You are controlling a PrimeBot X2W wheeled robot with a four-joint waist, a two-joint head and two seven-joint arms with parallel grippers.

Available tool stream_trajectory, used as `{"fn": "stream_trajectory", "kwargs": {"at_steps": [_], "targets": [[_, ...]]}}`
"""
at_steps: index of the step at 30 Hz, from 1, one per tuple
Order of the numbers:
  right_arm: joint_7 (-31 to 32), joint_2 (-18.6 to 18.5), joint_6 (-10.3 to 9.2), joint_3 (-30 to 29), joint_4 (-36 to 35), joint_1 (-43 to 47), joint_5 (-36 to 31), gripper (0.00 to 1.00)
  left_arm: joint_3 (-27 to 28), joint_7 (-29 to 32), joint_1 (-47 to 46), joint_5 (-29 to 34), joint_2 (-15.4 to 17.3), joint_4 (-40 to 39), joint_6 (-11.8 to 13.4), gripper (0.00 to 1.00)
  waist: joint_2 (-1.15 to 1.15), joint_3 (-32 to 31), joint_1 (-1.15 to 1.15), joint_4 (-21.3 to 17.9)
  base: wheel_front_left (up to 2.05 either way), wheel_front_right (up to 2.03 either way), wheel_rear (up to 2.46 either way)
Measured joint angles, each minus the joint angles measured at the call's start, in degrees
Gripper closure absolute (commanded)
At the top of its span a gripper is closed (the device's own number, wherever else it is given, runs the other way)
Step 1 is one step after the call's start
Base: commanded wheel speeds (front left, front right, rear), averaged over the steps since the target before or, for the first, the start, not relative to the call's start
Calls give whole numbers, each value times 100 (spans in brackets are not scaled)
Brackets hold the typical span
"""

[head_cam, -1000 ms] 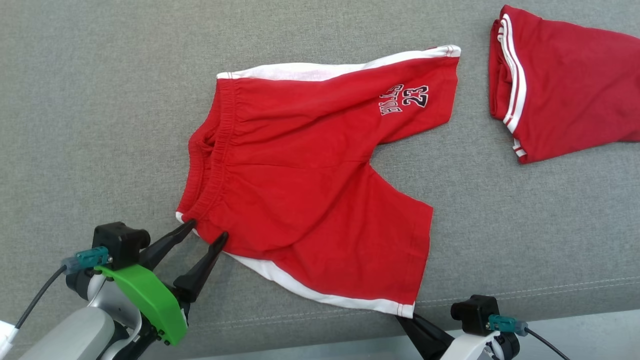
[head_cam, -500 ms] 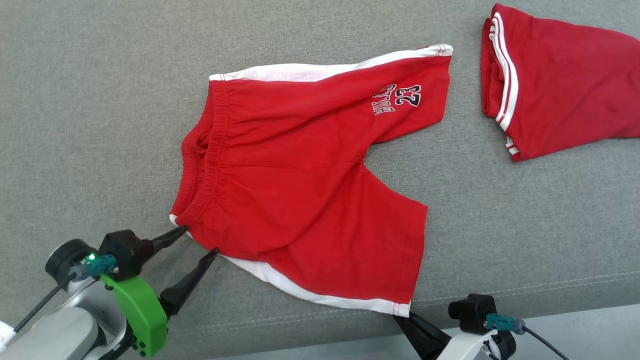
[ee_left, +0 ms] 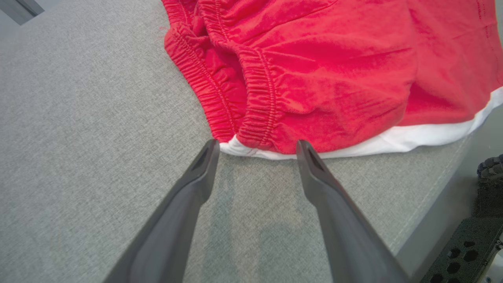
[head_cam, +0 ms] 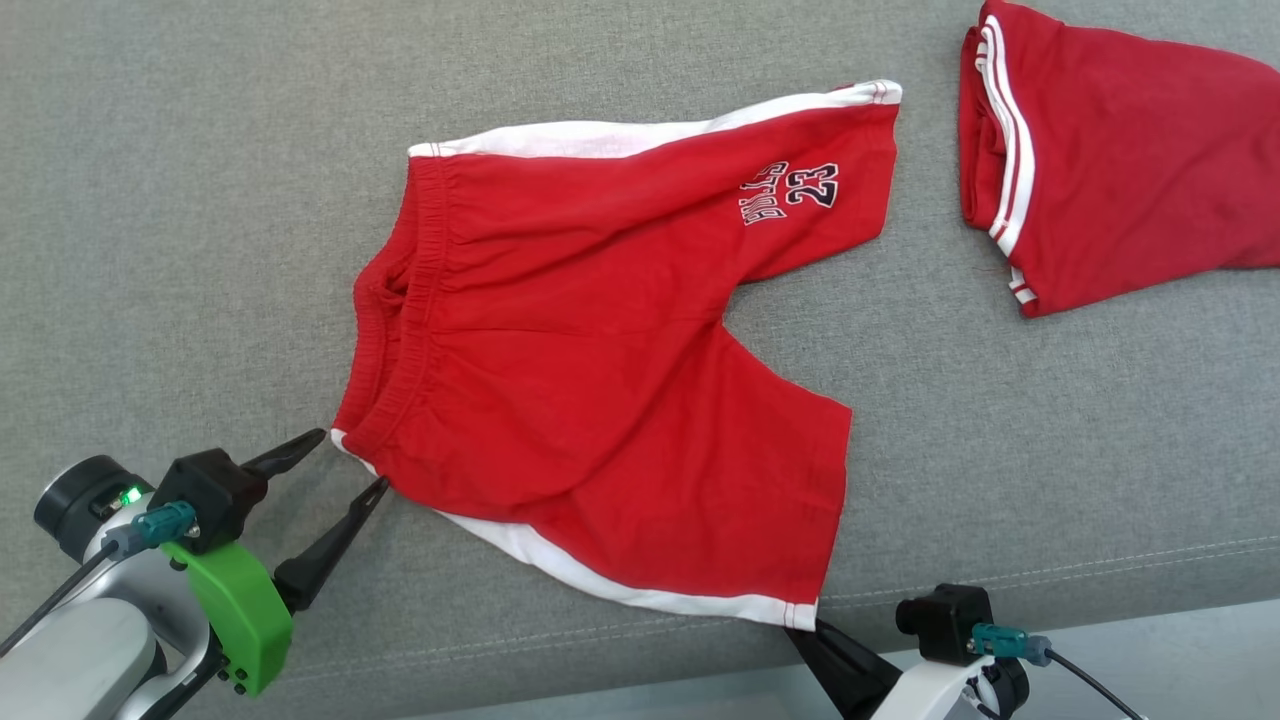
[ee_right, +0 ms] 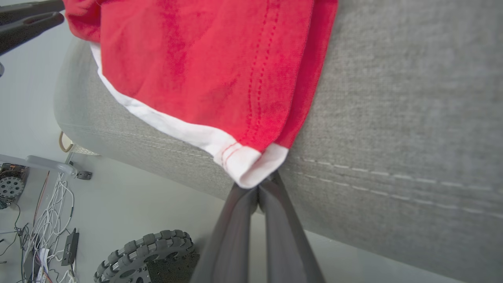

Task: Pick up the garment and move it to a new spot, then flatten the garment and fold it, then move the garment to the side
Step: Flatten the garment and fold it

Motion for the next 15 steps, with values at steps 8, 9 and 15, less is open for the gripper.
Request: {"fn": "stream_trajectory", "kwargs": {"at_steps": [8, 9, 15], "targets": [[-31, 42, 13, -4, 8, -25, 42, 100, -203, -115, -274, 43, 21, 105, 0, 0, 0, 86, 0, -61, 0, 0, 0], [-31, 42, 13, -4, 8, -25, 42, 100, -203, -115, -274, 43, 21, 105, 0, 0, 0, 86, 0, -61, 0, 0, 0], [-32, 57, 51, -4, 16, -55, 42, 100, -354, -149, -344, 41, 20, 197, 0, 19, 0, 124, 0, -95, 0, 0, 0]]}}
